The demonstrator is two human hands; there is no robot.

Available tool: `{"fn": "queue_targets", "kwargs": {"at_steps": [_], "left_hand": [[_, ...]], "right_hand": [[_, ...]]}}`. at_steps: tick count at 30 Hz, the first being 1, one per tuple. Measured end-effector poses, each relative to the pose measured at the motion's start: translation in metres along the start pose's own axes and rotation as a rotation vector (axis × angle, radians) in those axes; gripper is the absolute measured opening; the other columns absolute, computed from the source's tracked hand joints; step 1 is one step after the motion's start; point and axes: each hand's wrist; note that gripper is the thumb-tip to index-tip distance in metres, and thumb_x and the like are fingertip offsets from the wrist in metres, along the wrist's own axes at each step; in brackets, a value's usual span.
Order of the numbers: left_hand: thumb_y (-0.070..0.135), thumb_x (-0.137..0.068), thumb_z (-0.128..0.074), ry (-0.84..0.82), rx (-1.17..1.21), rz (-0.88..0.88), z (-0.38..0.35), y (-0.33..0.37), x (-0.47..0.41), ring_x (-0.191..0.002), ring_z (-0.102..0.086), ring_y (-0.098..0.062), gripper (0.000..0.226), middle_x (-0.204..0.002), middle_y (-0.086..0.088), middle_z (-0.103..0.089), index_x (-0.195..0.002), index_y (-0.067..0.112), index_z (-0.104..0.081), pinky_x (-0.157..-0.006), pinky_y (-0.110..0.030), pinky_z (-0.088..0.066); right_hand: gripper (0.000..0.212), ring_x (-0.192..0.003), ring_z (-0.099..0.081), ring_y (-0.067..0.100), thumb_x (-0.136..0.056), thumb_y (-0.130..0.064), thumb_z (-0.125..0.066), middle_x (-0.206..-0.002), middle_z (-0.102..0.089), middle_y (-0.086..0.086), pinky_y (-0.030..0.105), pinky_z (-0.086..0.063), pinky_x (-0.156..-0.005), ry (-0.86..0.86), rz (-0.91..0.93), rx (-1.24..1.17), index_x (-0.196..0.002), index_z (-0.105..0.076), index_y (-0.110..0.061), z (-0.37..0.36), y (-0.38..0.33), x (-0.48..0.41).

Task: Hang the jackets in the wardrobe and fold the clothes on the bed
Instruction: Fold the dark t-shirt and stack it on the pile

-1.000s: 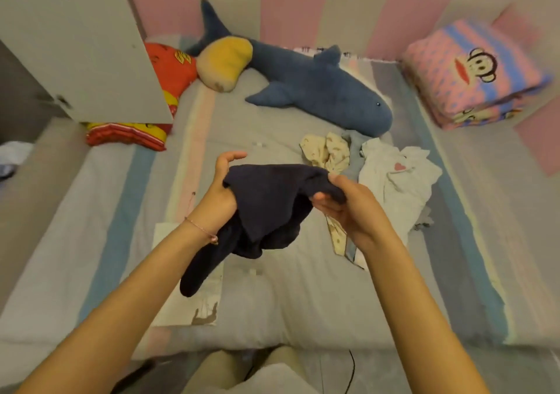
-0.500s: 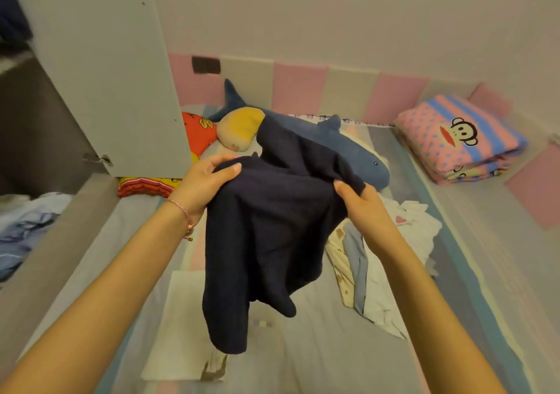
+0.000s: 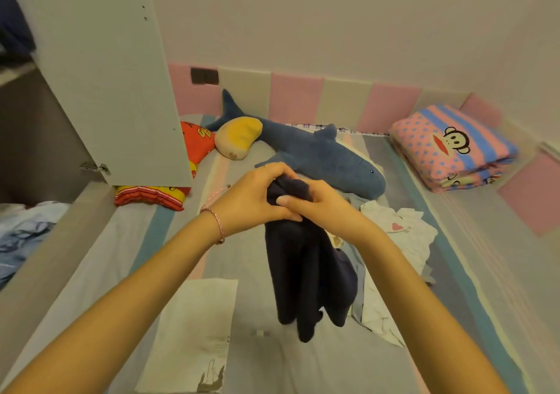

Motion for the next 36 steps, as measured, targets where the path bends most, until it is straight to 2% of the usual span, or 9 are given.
{"fn": "queue_targets", "kwargs": {"at_steps": [4,8,13,16,19,22,26,31,36], "left_hand": [[0.018,-0.075,-0.075,0.112,-0.064,0.038,-0.002,-0.009,-0.005,-0.070,-0.051,-0.010,0.020,-0.075,-0.007,-0.057,-0.080,0.009,-0.057,-0.065,-0.019,-0.043],[0.023,-0.076,-0.074,0.147,-0.075,0.081,-0.002,-0.018,-0.001,-0.068,-0.050,-0.005,0.023,-0.071,0.001,-0.056,-0.077,0.011,-0.055,-0.060,-0.011,-0.040],[0.016,-0.078,-0.072,0.234,0.032,0.117,0.008,-0.030,0.001,-0.075,-0.054,-0.004,0.019,-0.080,-0.007,-0.061,-0.086,0.004,-0.060,-0.067,-0.012,-0.043],[0.017,-0.078,-0.072,0.270,-0.003,0.135,0.023,-0.039,0.002,-0.078,-0.056,-0.015,0.019,-0.081,-0.011,-0.060,-0.084,0.005,-0.058,-0.072,-0.028,-0.047],[0.019,-0.078,-0.072,0.255,-0.073,0.179,0.036,-0.048,0.003,-0.078,-0.056,-0.026,0.022,-0.078,-0.014,-0.057,-0.079,0.005,-0.055,-0.069,-0.039,-0.047],[0.014,-0.077,-0.073,0.211,-0.100,0.178,0.040,-0.048,0.003,-0.072,-0.052,-0.017,0.020,-0.075,-0.008,-0.056,-0.075,0.009,-0.054,-0.063,-0.023,-0.041],[0.014,-0.077,-0.074,0.147,-0.224,0.219,0.039,-0.055,0.001,-0.074,-0.055,-0.017,0.017,-0.076,-0.003,-0.060,-0.080,0.011,-0.058,-0.063,-0.023,-0.041],[0.027,-0.074,-0.077,0.314,-0.220,0.220,0.039,-0.062,0.004,-0.069,-0.052,-0.013,0.028,-0.075,-0.001,-0.056,-0.082,0.010,-0.055,-0.062,-0.025,-0.044],[0.040,-0.085,-0.060,0.092,-0.235,0.232,0.035,-0.070,0.003,-0.078,-0.055,-0.008,0.020,-0.080,0.004,-0.061,-0.086,0.020,-0.060,-0.069,-0.027,-0.044]], "right_hand": [[0.047,-0.106,-0.059,0.008,-0.081,-0.031,-0.072,-0.116,-0.060,-0.006,0.025,-0.051,-0.089,0.083,-0.031,0.039,-0.122,-0.052,-0.023,-0.001,0.037,0.013],[0.018,-0.085,-0.062,0.014,-0.084,-0.015,-0.070,-0.093,-0.060,0.007,0.025,-0.053,-0.076,0.107,-0.145,0.020,-0.097,-0.057,-0.012,0.007,0.080,0.038],[0.024,-0.093,-0.060,0.015,-0.088,-0.022,-0.066,-0.104,-0.065,0.004,0.021,-0.050,-0.083,-0.112,-0.284,0.263,-0.112,-0.063,-0.017,0.012,0.106,0.055],[0.028,-0.094,-0.055,0.013,-0.087,-0.034,-0.065,-0.106,-0.062,-0.003,0.023,-0.048,-0.084,-0.115,-0.362,0.648,-0.114,-0.064,-0.024,0.026,0.120,0.051],[0.020,-0.100,-0.049,0.014,-0.090,-0.026,-0.063,-0.108,-0.048,-0.007,0.020,-0.041,-0.083,0.079,-0.323,0.697,-0.109,-0.063,-0.022,0.038,0.127,0.046],[0.007,-0.090,-0.051,0.017,-0.092,-0.011,-0.058,-0.098,-0.050,-0.004,0.013,-0.036,-0.069,0.374,-0.229,0.607,-0.096,-0.058,-0.017,0.047,0.124,0.037],[0.013,-0.087,-0.055,0.022,-0.091,-0.004,-0.055,-0.095,-0.057,0.005,0.025,-0.041,-0.073,0.463,-0.254,0.620,-0.093,-0.054,-0.017,0.063,0.125,0.025],[0.020,-0.088,-0.052,0.014,-0.088,0.003,-0.054,-0.100,-0.058,0.005,0.023,-0.042,-0.077,0.905,-0.024,0.554,-0.101,-0.065,-0.008,0.083,0.122,0.032],[0.021,-0.087,-0.059,0.021,-0.094,-0.008,-0.050,-0.099,-0.068,0.009,0.026,-0.040,-0.073,0.927,-0.176,0.582,-0.103,-0.069,-0.008,0.091,0.133,0.033]]}}
Point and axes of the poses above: each hand's wrist, its own x-axis away from the middle knuckle, its own z-axis out of the back of the hand, y = z × x
